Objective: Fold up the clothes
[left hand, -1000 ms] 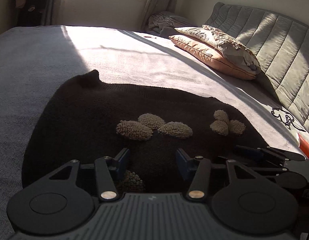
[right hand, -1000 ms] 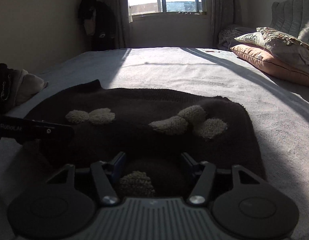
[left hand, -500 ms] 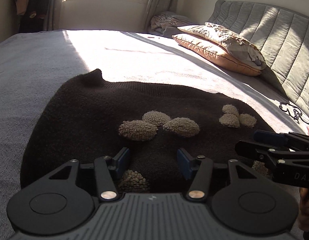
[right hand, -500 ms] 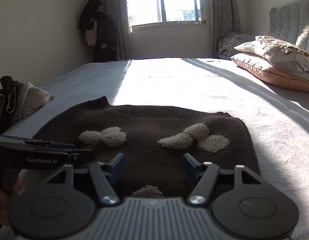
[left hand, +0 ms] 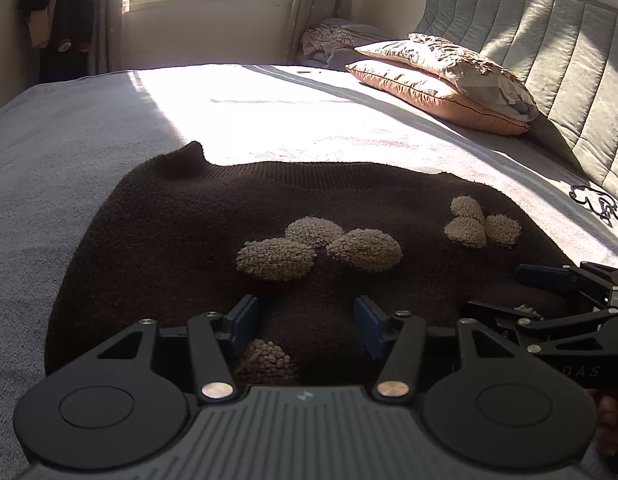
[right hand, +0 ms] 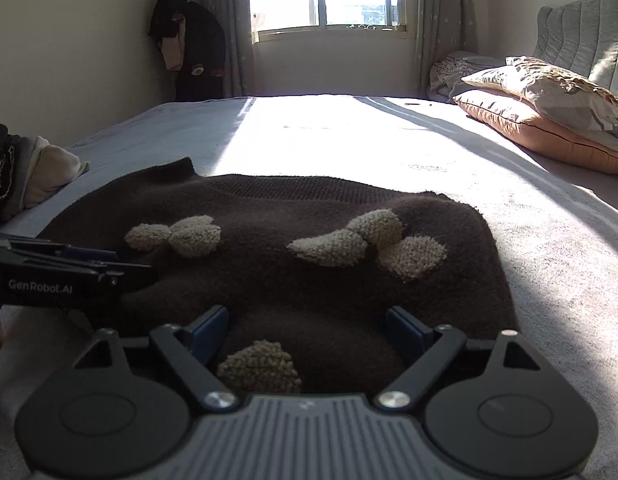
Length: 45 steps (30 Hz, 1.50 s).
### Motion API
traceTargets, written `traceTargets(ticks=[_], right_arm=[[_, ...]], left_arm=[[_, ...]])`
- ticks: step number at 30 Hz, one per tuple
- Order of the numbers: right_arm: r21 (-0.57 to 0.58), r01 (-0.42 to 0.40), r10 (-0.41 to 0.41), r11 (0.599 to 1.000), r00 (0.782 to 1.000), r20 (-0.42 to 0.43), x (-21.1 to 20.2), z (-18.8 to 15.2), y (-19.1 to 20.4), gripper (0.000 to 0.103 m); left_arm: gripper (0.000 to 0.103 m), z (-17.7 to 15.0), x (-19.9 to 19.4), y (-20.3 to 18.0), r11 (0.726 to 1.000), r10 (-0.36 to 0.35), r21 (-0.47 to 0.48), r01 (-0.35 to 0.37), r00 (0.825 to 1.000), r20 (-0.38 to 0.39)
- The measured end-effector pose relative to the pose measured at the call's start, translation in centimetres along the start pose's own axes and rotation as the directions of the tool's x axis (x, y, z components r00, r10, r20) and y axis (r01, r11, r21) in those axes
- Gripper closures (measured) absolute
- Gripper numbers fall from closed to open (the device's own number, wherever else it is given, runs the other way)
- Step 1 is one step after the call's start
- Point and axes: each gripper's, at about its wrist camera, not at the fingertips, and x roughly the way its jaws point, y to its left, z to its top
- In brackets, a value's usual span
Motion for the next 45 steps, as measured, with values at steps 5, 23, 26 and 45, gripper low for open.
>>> traceTargets(ticks=[5, 23, 26, 45], right_arm=[[-0.014, 0.017, -0.017, 1.000, 1.000, 0.004, 0.1, -0.2, 0.4, 0.012], [0.004, 0.034, -0.034, 0.999, 0.995, 0.088, -1.8, 0.1, 0.5, 0.011], [-0.012, 0.006, -0.005, 1.000, 0.997, 0.078, -1.9, 0.0, 1.0, 0.008], [0.094, 0.016, -0.014, 0.995, 1.000, -0.022, -2.4, 1.3, -5.4, 0.001]], left_arm=[[0.044, 0.1, -0.1, -0.1, 1.000, 0.006, 0.012, -0.006, 1.000, 0.002], [0.039, 1.0, -3.4, -0.2, 0.993, 0.084, 0.077, -0.090, 0.994, 0.074], [0.035, 0.2, -2.6, 1.6, 0.996, 0.082, 0.031, -0.083, 0.996, 0.039], [0.037, 1.4, -3.2, 11.0, 0.929, 0.049, -0.367, -0.049, 0.999, -0.009]])
